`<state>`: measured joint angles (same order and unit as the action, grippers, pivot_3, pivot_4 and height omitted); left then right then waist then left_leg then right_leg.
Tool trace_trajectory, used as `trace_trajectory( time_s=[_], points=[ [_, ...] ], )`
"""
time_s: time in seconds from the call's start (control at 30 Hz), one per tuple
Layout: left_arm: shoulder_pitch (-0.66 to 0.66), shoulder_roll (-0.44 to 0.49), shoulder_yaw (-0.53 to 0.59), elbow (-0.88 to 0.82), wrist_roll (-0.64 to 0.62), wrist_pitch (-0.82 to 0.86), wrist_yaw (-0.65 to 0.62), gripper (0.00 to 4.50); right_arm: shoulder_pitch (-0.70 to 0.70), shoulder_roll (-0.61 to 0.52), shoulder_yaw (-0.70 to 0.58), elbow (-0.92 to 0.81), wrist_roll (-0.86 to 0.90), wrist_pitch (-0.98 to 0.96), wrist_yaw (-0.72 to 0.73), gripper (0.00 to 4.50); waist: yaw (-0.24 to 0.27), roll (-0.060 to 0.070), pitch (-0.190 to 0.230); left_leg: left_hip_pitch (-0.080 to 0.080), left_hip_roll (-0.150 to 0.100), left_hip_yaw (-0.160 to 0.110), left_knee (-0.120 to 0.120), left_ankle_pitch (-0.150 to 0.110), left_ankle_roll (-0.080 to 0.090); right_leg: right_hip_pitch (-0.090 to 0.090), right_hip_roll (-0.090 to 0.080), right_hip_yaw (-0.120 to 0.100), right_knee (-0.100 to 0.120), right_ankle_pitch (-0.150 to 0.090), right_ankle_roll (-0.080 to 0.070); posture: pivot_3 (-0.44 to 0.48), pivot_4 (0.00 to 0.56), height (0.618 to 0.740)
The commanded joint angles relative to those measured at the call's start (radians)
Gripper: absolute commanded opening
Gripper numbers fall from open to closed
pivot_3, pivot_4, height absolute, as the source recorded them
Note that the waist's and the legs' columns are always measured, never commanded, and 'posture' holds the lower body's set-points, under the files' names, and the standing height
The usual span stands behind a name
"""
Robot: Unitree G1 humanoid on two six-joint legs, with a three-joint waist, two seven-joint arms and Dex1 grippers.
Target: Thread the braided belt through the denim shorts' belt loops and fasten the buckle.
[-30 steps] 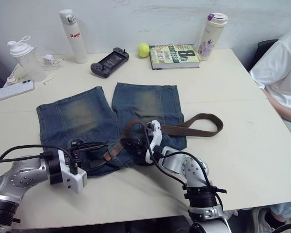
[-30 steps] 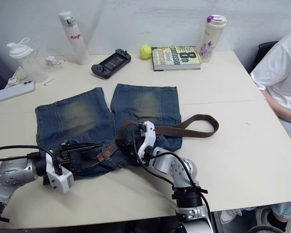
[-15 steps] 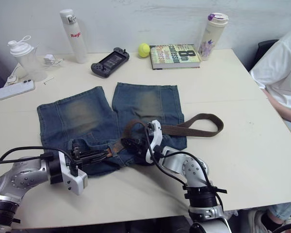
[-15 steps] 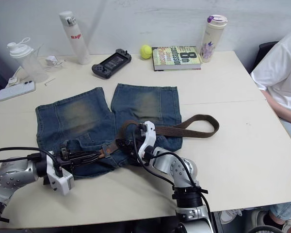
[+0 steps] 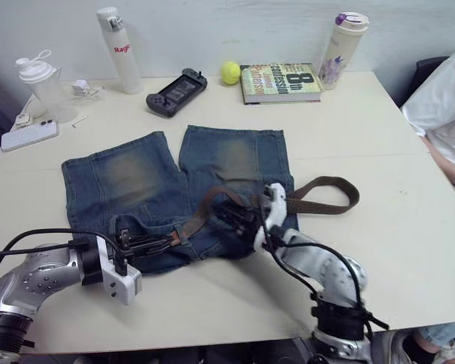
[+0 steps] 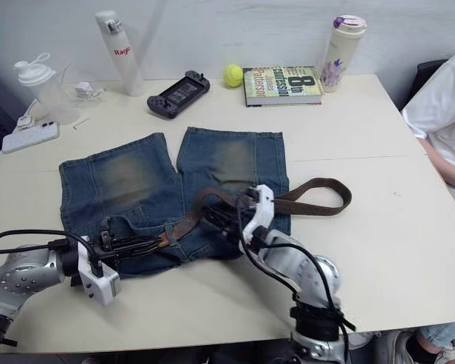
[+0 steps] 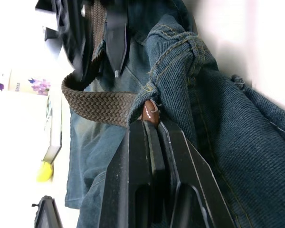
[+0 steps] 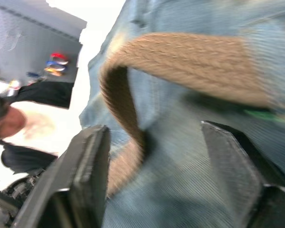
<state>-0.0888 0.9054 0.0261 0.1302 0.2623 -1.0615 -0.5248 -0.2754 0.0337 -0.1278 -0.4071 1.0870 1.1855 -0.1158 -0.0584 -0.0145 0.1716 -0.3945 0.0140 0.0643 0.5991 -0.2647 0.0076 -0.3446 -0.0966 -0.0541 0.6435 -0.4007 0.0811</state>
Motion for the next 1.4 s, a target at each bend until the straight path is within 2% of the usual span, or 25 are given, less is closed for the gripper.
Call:
trace_trajectory(
  time_s=[0.03, 0.07, 0.13, 0.23, 0.3, 0.47, 0.53, 0.63, 0.8, 1.07, 1.17, 1.4],
  points=[
    [-0.011, -0.011, -0.01, -0.01, 0.007, 0.018, 0.016, 0.0, 0.013, -0.23, 0.113, -0.25, -0.064, 0.007, 0.136, 3.28, 0.001, 0.001, 0.002, -0.002, 0.0, 0.0, 0.001, 0.0, 0.0, -0.002, 0.0, 0.0, 0.0, 0.0, 0.001, 0.0, 0.15, 0.74],
    [-0.015, -0.014, -0.012, -0.009, 0.008, 0.02, 0.017, 0.0, 0.019, -0.302, 0.149, -0.301, -0.095, -0.017, 0.187, 3.28, 0.003, 0.001, 0.003, -0.003, 0.0, 0.0, 0.003, 0.0, 0.001, -0.002, 0.0, 0.0, 0.001, 0.0, 0.001, 0.0, 0.15, 0.74],
    [-0.021, -0.019, -0.019, -0.009, 0.01, 0.024, 0.019, 0.0, 0.02, -0.511, 0.305, -0.389, -0.277, -0.114, 0.278, 3.28, 0.002, 0.001, 0.004, -0.005, 0.0, 0.0, 0.006, -0.001, 0.001, -0.004, 0.0, 0.0, 0.0, 0.0, 0.001, 0.0, 0.15, 0.74],
    [-0.029, -0.029, -0.027, -0.012, 0.009, 0.03, 0.021, 0.0, 0.014, -0.75, 0.56, -0.391, -0.584, -0.296, 0.373, 3.28, 0.004, 0.0, 0.005, -0.009, 0.0, -0.001, 0.011, 0.0, 0.001, -0.008, 0.001, -0.001, 0.001, 0.0, 0.001, 0.0, 0.15, 0.74],
    [-0.032, -0.032, -0.03, -0.014, 0.009, 0.035, 0.022, 0.0, 0.016, -0.809, 0.653, -0.358, -0.723, -0.411, 0.408, 3.28, 0.006, -0.002, 0.006, -0.009, 0.0, -0.001, 0.013, 0.001, -0.001, -0.008, 0.001, -0.001, 0.003, 0.0, 0.001, 0.0, 0.15, 0.74],
    [-0.031, -0.035, -0.035, -0.022, 0.01, 0.046, 0.029, 0.0, -0.019, -0.81, 0.764, -0.234, -1.005, -0.575, 0.41, 3.28, 0.009, -0.005, 0.008, -0.009, 0.0, 0.0, 0.015, 0.003, -0.005, -0.008, 0.001, -0.002, 0.004, 0.0, 0.001, 0.0, 0.15, 0.74],
    [-0.03, -0.035, -0.036, -0.026, 0.011, 0.05, 0.032, 0.0, -0.014, -0.787, 0.76, -0.206, -1.042, -0.575, 0.416, 3.28, 0.015, -0.006, 0.008, -0.009, 0.0, 0.0, 0.016, 0.003, -0.005, -0.008, 0.001, -0.002, 0.004, 0.0, 0.001, 0.0, 0.15, 0.74],
    [-0.029, -0.035, -0.038, -0.031, 0.015, 0.053, 0.037, 0.0, 0.013, -0.754, 0.722, -0.189, -1.054, -0.569, 0.435, 2.48, 0.019, -0.006, 0.008, -0.009, 0.001, -0.001, 0.017, 0.003, -0.005, -0.007, 0.001, -0.004, 0.004, 0.0, 0.001, 0.0, 0.15, 0.74],
    [-0.033, -0.037, -0.034, -0.038, 0.03, 0.054, 0.047, 0.0, 0.042, -0.745, 0.652, -0.178, -1.076, -0.519, 0.461, 0.08, 0.029, -0.006, 0.008, -0.008, 0.001, -0.003, 0.019, 0.003, -0.004, -0.003, 0.0, -0.006, 0.004, 0.0, 0.001, 0.0, 0.15, 0.74],
    [-0.023, -0.025, -0.017, -0.082, 0.026, 0.055, 0.058, 0.0, 0.023, -0.775, 0.485, -0.128, -1.127, -0.422, 0.463, 0.03, 0.037, -0.005, 0.008, -0.008, 0.0, -0.008, 0.024, 0.002, -0.003, 0.002, -0.001, -0.01, 0.002, 0.001, 0.001, 0.0, 0.15, 0.74],
    [-0.015, -0.014, -0.004, -0.074, 0.027, 0.047, 0.064, 0.0, 0.034, -0.82, 0.409, -0.067, -1.143, -0.41, 0.471, 0.03, 0.044, -0.005, 0.008, -0.009, 0.0, -0.009, 0.025, 0.002, -0.002, 0.003, -0.001, -0.011, 0.002, 0.001, 0.001, 0.0, 0.15, 0.74],
    [0.004, -0.006, -0.001, -0.074, 0.034, 0.03, 0.071, 0.0, 0.038, -0.866, 0.342, 0.012, -1.157, -0.455, 0.514, 0.03, 0.058, -0.004, 0.009, -0.009, 0.0, -0.009, 0.029, 0.001, -0.002, 0.004, -0.001, -0.012, 0.003, 0.001, 0.001, 0.0, 0.15, 0.74]
  ],
)
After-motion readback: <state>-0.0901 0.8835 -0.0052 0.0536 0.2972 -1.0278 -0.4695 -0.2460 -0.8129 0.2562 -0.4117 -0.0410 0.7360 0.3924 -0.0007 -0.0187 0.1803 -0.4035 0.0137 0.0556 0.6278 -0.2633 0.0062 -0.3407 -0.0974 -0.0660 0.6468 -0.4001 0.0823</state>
